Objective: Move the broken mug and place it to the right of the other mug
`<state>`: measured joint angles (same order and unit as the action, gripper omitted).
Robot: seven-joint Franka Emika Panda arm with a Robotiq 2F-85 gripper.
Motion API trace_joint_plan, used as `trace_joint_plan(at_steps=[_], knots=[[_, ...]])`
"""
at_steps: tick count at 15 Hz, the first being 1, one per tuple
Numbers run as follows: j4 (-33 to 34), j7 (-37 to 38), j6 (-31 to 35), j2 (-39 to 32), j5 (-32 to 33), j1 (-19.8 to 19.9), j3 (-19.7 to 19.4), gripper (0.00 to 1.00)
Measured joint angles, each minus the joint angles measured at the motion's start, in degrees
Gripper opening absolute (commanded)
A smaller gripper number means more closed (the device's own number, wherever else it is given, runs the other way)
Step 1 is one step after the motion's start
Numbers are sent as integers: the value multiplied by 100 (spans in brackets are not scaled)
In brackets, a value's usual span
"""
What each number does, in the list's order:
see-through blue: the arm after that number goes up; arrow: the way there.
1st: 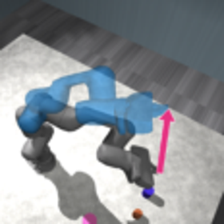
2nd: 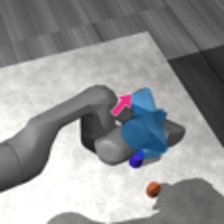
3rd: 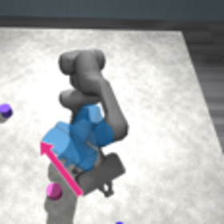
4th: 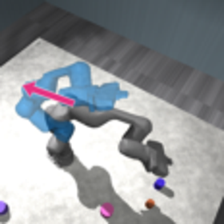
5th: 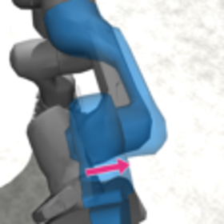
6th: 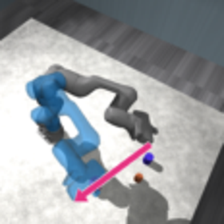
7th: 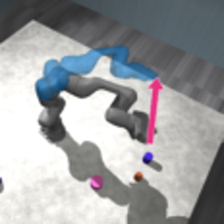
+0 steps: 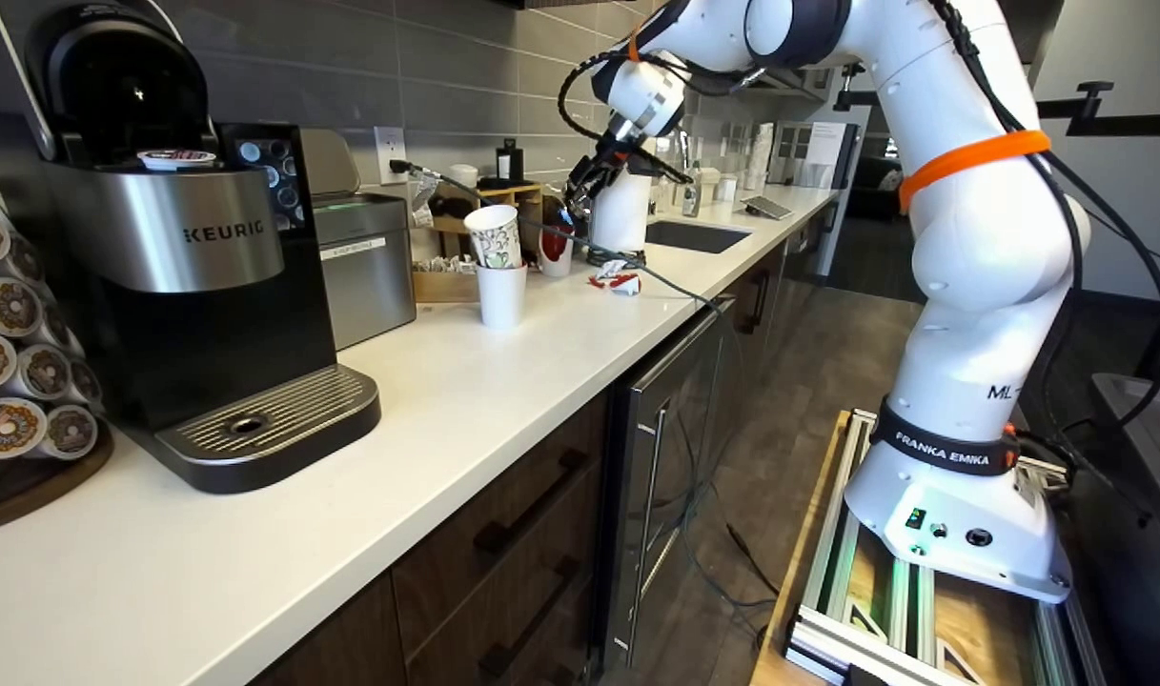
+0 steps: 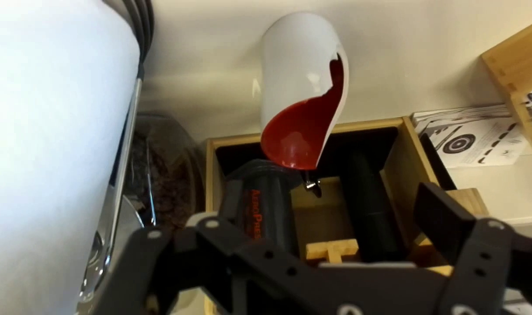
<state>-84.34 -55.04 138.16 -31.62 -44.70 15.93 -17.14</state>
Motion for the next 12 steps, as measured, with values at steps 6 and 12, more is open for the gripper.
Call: trace_joint_plan(at_steps=[6, 12], knots=[[193, 1373, 573, -388, 953, 157, 385, 100], [381, 1336, 576, -495, 1373, 874, 1276, 100]])
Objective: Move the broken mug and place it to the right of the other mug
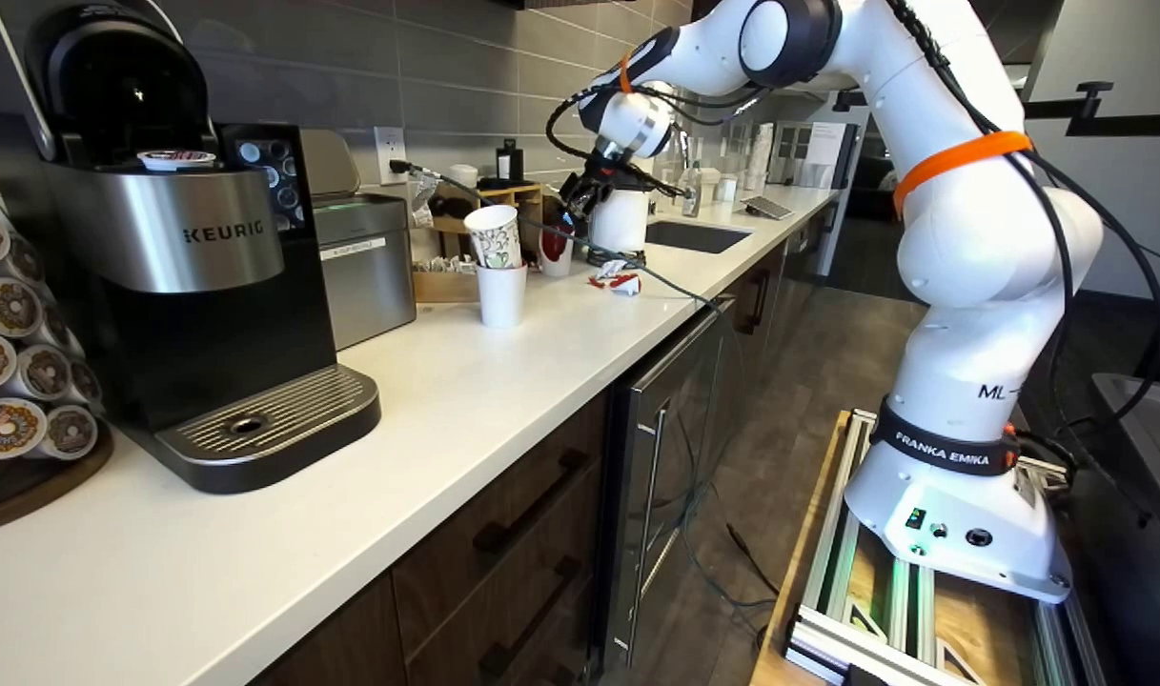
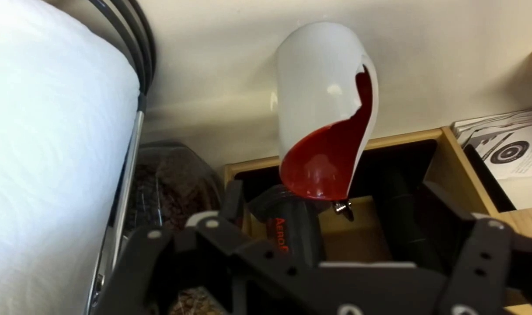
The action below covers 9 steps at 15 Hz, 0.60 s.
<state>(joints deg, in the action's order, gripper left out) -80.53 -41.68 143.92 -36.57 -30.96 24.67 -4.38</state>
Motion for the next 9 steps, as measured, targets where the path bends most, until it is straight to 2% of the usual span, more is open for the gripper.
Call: trace_joint_plan(at_steps=[4, 7, 8, 9], knots=[[264, 189, 1, -177, 260, 148, 106, 92], [503, 462, 2, -350, 515, 154, 147, 79], [585, 542, 2, -419, 605, 152, 175, 68], [671, 612, 2, -485, 688, 150, 205, 70]])
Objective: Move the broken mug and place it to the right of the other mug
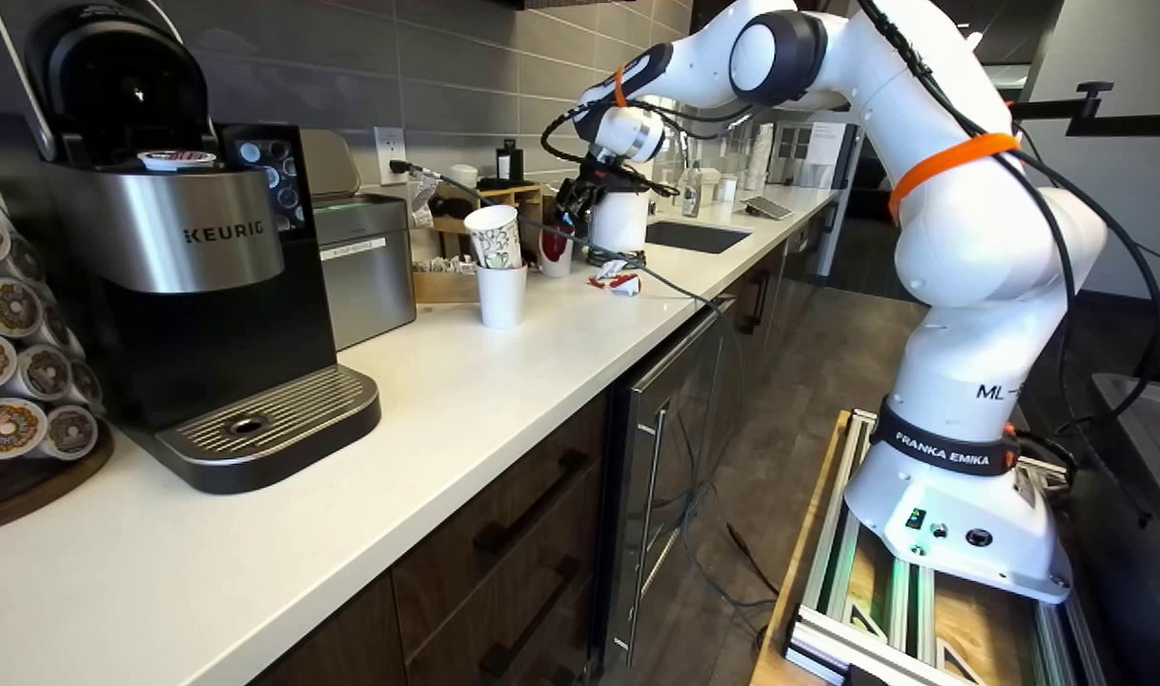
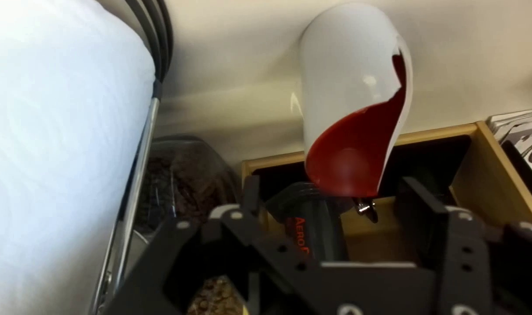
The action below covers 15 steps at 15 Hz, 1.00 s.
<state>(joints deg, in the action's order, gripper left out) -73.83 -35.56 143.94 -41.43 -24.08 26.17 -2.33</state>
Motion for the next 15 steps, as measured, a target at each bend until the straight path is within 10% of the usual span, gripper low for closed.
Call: trace_joint_plan(at_steps=[8, 10, 15], knots=[[508, 491, -19, -475, 520, 10, 78, 57], [614, 568, -56, -573, 595, 20, 86, 28], [810, 627, -274, -719, 662, 42, 98, 0]])
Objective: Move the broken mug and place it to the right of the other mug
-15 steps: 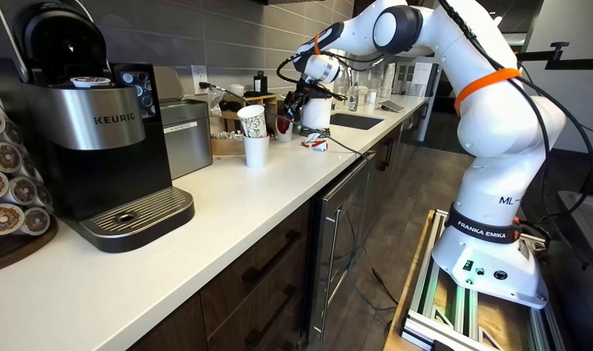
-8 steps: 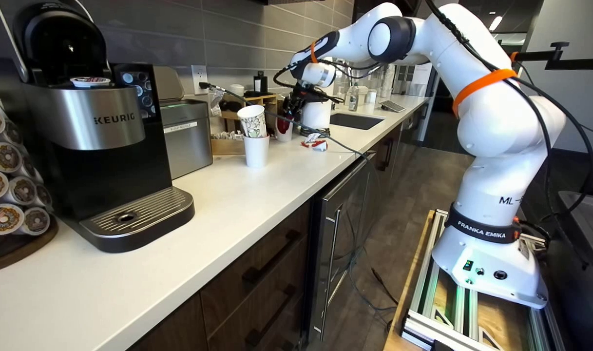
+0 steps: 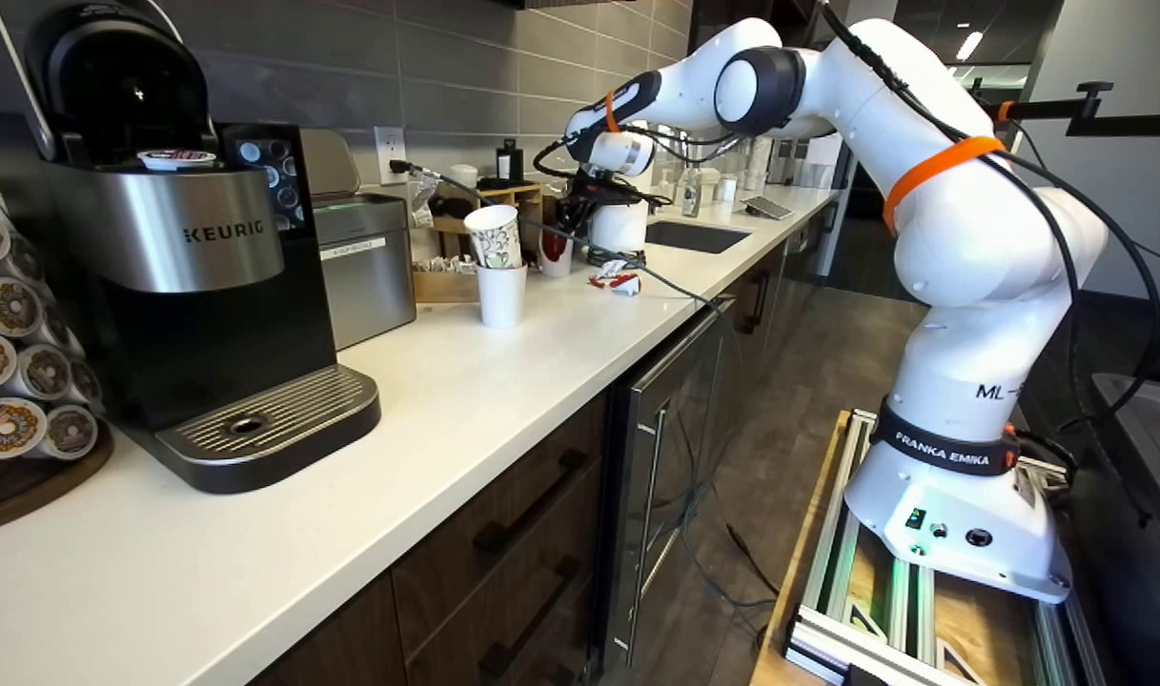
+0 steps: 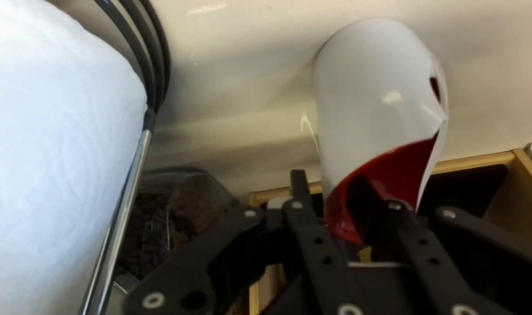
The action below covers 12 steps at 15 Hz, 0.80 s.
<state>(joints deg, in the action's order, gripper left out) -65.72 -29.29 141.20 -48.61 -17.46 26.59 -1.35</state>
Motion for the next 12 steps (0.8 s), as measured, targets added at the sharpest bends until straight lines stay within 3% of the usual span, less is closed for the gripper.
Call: trace_joint_plan(at_steps=[7, 12], knots=[[103, -175, -900, 135, -9, 44, 13, 2], [66, -272, -713, 353, -23, 91, 6, 2]])
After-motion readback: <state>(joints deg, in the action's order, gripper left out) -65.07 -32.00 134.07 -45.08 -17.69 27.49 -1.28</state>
